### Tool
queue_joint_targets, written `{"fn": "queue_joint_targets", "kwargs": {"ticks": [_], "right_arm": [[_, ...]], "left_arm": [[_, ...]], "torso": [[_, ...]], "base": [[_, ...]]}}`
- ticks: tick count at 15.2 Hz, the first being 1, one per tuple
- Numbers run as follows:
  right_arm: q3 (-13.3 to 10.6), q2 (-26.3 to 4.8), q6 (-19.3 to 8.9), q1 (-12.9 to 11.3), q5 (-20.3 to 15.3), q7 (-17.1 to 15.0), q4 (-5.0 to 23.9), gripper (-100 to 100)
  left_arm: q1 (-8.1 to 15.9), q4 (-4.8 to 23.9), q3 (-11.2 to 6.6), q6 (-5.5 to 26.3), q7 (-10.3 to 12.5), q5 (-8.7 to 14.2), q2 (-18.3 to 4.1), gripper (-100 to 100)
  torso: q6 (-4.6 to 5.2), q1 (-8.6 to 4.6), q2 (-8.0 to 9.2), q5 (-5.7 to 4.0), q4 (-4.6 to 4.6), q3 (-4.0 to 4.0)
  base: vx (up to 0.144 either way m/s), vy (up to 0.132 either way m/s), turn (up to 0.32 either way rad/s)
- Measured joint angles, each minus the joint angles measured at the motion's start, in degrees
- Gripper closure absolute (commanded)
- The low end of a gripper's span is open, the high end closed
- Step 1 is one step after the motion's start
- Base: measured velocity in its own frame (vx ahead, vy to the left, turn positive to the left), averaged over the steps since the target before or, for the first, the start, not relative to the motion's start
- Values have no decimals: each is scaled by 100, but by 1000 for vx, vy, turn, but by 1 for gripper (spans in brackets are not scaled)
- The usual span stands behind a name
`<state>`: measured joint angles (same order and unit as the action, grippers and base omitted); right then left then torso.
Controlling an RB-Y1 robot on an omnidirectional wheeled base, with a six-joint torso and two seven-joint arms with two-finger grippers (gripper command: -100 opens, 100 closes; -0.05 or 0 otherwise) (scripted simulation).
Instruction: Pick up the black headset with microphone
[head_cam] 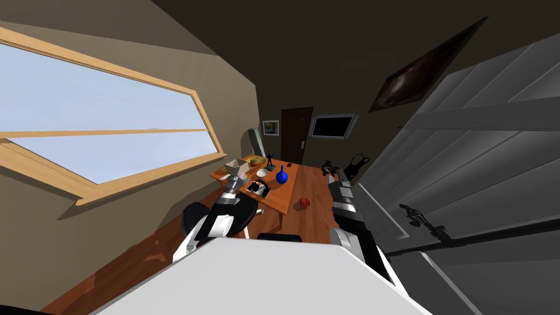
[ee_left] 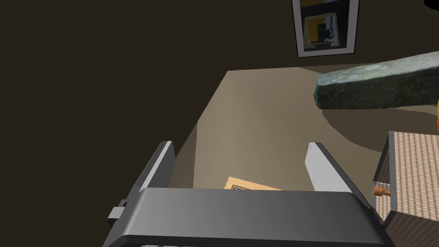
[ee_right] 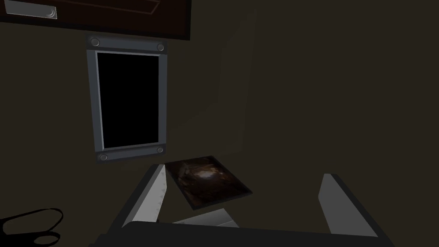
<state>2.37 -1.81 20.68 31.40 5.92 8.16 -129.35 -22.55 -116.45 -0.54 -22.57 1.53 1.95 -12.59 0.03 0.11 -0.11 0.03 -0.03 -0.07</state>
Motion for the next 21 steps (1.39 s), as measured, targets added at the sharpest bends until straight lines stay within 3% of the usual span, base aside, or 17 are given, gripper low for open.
{"fn": "queue_joint_targets", "kwargs": {"ticks": [8, 13, 16, 18, 21], "right_arm": [[0, 0, 0, 0, 0, 0, 0, 0], [0, 0, 0, 0, 0, 0, 0, 0], [0, 0, 0, 0, 0, 0, 0, 0], [0, 0, 0, 0, 0, 0, 0, 0], [0, 0, 0, 0, 0, 0, 0, 0]], "left_arm": [[290, 769, 237, 502, 68, -69, -257, -100], [550, 1526, 388, 726, 162, -94, -466, -100], [661, 1900, 543, 963, 162, -154, -497, -100], [709, 2004, 601, 1126, 166, -177, -508, -100], [821, 2317, 660, 1213, 203, -185, -579, -100]], "torso": [[-2, -1, 1, 0, 0, 0], [0, 4, -3, 1, -1, -2], [0, 7, -3, 2, -1, -2], [-2, 2, 0, 0, 0, 0], [-1, -3, 1, -1, 0, 1]], "base": [[17, 27, -109], [21, 34, -170], [20, 44, -142], [10, 25, -64], [12, 21, -120]]}}
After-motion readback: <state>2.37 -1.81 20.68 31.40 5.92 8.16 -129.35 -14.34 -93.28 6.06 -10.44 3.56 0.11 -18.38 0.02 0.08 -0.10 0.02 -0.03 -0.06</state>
